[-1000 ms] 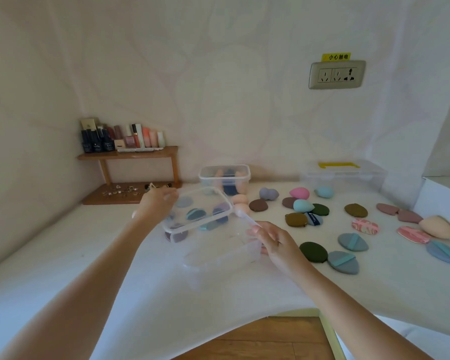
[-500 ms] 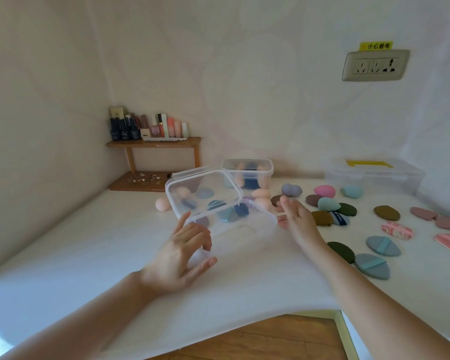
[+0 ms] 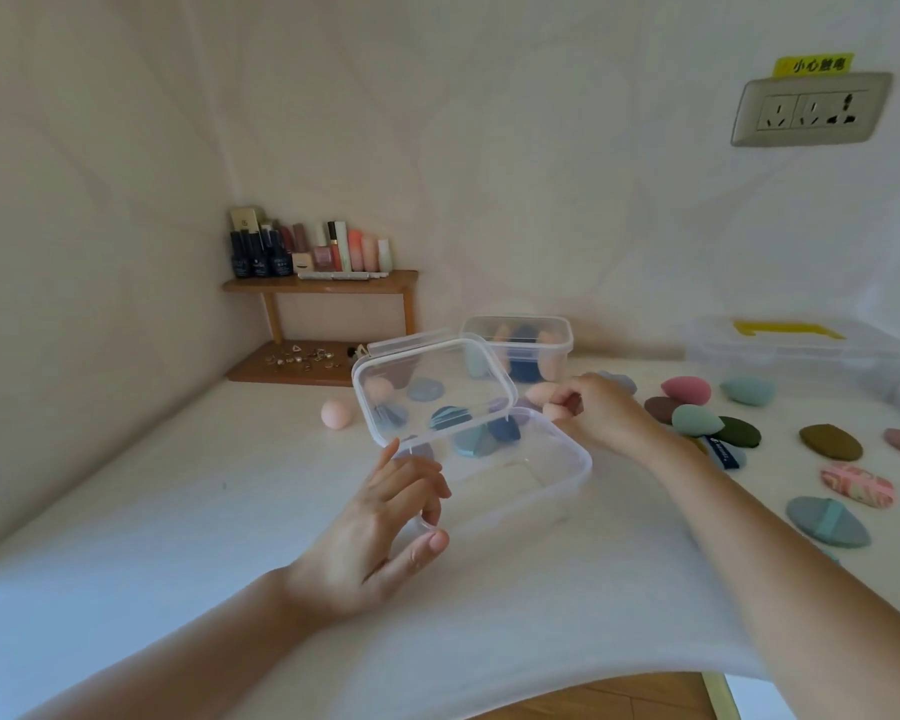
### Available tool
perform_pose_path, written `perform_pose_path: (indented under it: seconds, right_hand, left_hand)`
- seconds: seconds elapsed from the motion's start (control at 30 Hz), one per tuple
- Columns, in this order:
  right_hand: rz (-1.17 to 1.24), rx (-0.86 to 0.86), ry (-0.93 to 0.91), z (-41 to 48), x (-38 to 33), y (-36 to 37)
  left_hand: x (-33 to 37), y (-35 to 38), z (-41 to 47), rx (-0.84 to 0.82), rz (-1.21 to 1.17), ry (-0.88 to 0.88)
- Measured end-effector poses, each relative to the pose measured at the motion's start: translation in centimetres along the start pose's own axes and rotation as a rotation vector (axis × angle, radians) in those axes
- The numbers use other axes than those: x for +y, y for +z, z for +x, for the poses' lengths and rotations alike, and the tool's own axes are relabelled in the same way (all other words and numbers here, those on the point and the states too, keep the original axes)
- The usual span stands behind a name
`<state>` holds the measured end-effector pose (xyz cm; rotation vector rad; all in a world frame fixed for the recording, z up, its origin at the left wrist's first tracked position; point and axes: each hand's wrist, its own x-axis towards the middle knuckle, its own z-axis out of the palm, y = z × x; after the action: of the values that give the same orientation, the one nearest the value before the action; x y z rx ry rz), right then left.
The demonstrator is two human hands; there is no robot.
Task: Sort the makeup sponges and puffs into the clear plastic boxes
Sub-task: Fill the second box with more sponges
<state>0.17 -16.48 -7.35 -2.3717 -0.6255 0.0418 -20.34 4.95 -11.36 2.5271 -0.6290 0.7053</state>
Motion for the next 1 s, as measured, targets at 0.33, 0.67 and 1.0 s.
perform_pose_path:
  seconds: [0.33, 0.67, 1.0]
  right_hand:
    - [0.31, -0.333, -0.346, -3.1, -5.4, -4.1]
    - [-0.258, -0.453, -0.402, -4.1, -8.0, 1.0]
    - [-0.002, -0.625, -0.416, -3.4, -8.5, 0.7]
  left_hand:
    - [-0.8, 1.6, 2.7, 0.027, -0.091, -0.042]
    - [-0.7, 1.6, 2.7, 0.073, -0.174, -0.187]
    - [-1.1, 1.6, 2.7, 0.084, -0.177, -0.204]
